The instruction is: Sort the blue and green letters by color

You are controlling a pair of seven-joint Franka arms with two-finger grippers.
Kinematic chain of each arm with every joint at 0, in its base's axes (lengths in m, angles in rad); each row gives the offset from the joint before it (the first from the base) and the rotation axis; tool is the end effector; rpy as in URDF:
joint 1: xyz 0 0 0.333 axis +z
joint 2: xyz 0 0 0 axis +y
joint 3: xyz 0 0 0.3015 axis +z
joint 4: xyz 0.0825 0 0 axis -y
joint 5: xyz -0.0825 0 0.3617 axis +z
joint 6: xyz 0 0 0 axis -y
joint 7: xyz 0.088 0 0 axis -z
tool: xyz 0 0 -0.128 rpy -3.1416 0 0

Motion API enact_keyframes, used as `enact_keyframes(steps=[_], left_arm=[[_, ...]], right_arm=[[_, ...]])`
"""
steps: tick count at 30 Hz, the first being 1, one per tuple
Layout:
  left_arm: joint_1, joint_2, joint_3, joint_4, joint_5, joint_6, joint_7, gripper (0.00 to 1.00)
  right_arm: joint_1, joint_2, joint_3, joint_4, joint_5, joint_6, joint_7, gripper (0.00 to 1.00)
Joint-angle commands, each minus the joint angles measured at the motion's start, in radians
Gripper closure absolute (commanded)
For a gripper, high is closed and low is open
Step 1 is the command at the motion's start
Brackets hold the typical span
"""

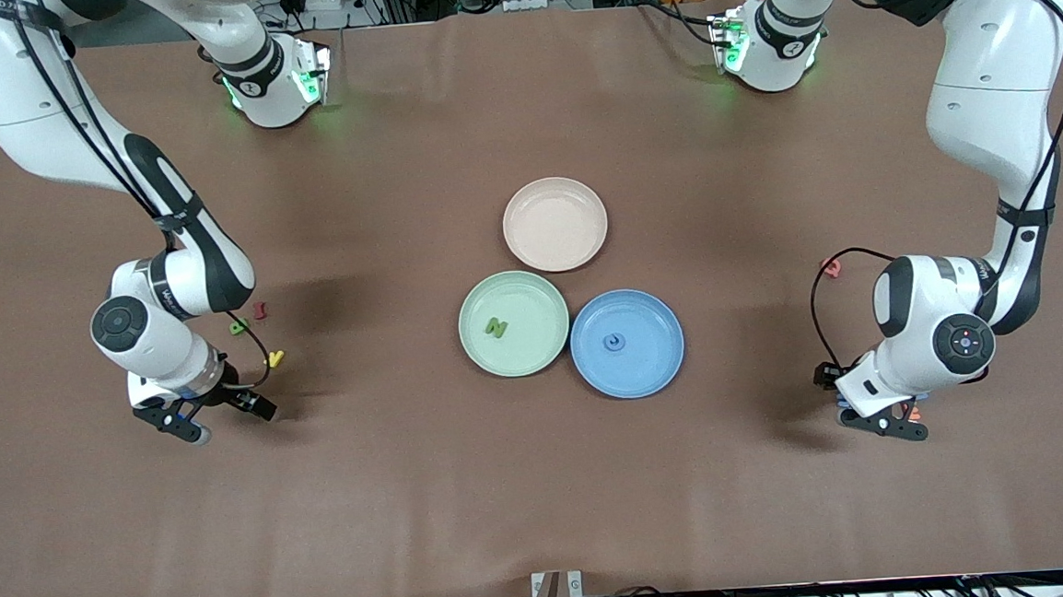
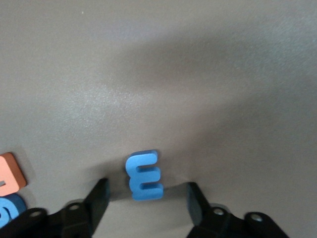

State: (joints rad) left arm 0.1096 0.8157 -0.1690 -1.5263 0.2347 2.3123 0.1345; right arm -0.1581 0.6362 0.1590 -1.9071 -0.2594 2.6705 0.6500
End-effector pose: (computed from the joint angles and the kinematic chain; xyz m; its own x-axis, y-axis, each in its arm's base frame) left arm 0.6789 -0.0175 0.1619 0.9544 -0.2975 -0.0226 -0.2983 -0.9534 -0.0449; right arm 0.6218 0.0028 0.1629 0.8844 -0.4447 0.1418 -0.4438 -0.8952 -0.0397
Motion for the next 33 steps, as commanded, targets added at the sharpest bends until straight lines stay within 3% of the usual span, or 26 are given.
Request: enact_keyframes(steps=[1,26,28,33], left_arm=[[-0.001,0.013,0.003,0.012,-0.015,0.001,-0.003,1.0],[-0.041,-0.078,-0.027,0.011,-0.022,-0.074,-0.162,1.0],[-0.051,-0.086,-0.044,0.008,-0.022,-0.082,-0.22,1.0],[-0.065,-0.101,-0.089,0.0,-0.02,-0.091,-0.363,1.0]], right_arm=[[-0.017,0.002,-0.002,-0.026,-0.05,0.028,-0.003,0.0],[-0.009,-0.007,-0.015,-0.084,-0.064,0.071,0.007,0.05],[-0.009,-0.007,-0.015,-0.084,-0.064,0.072,0.007,0.14],[-0.009,-0.006,-0.015,-0.084,-0.064,0.074,0.008,0.45]])
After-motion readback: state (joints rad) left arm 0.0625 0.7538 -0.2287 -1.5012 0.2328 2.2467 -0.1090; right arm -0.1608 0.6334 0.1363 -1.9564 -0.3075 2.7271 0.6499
